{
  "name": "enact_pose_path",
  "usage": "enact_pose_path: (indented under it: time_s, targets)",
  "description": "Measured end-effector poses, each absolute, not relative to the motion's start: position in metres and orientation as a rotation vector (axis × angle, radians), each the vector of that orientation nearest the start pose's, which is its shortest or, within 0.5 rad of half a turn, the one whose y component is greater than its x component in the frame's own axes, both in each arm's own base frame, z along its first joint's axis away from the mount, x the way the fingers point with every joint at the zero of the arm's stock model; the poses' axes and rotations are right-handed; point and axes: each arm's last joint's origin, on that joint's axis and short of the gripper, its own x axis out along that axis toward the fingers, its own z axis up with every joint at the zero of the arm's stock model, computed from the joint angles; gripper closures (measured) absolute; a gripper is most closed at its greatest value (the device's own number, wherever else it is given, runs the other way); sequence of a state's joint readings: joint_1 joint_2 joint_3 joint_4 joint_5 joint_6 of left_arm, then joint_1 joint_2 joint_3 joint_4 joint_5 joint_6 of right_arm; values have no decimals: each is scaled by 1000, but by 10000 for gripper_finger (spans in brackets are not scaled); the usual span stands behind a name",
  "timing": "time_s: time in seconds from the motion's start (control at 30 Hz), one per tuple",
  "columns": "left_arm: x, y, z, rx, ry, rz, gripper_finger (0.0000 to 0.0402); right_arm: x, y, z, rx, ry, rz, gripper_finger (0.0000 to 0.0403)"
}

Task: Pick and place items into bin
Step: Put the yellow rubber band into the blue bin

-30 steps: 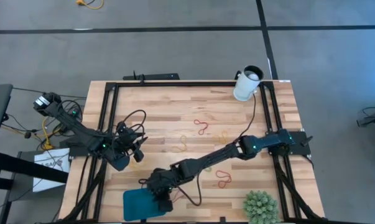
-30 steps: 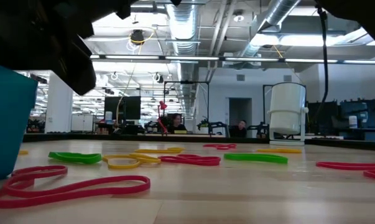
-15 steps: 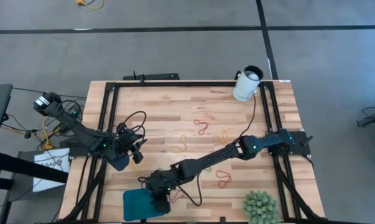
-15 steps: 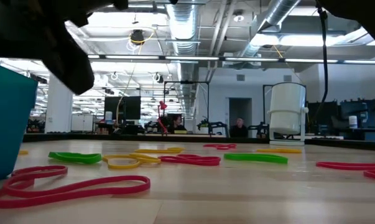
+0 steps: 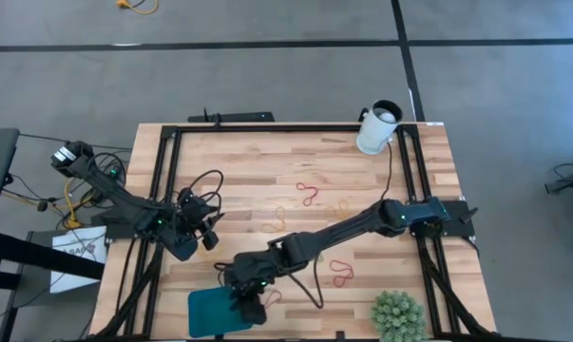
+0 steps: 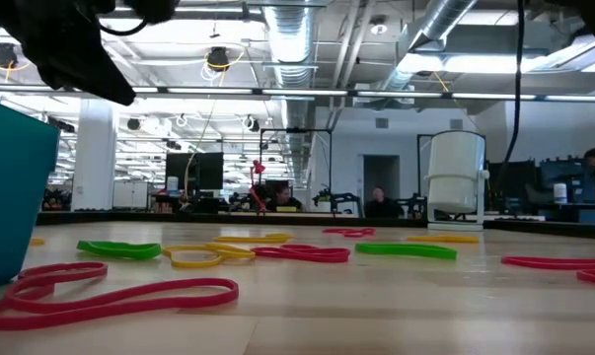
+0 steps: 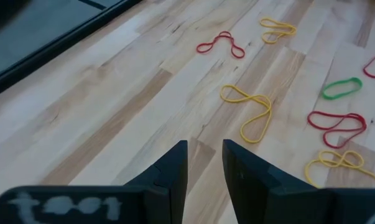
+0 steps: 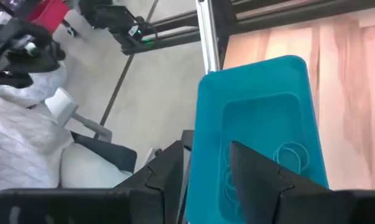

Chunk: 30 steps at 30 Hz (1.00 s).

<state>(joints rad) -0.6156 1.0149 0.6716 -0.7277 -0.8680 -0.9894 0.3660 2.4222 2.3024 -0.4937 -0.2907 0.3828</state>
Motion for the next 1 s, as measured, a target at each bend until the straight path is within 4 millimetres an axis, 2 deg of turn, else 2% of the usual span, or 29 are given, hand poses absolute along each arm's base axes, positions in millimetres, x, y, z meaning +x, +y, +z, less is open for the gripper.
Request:
enact_pose_path:
  time_s: [0.3, 0.47, 0.57, 0.8, 1.0]
  targets:
    - [154, -83, 225, -249, 615, 534, 310, 471, 189, 304, 258, 836, 503, 282]
    - [154, -84, 224, -283, 623, 531, 310, 442, 180, 334, 123, 878, 523, 282]
    - [154, -84, 224, -283, 623, 531, 310, 430, 178, 337, 42, 938, 485, 282]
    - [154, -84, 224, -287, 629, 526, 310, 397, 175, 329, -94, 1219, 357, 285]
    - [154, -84, 224, -336, 616, 542, 310, 382, 183, 322, -141, 1337, 200, 285]
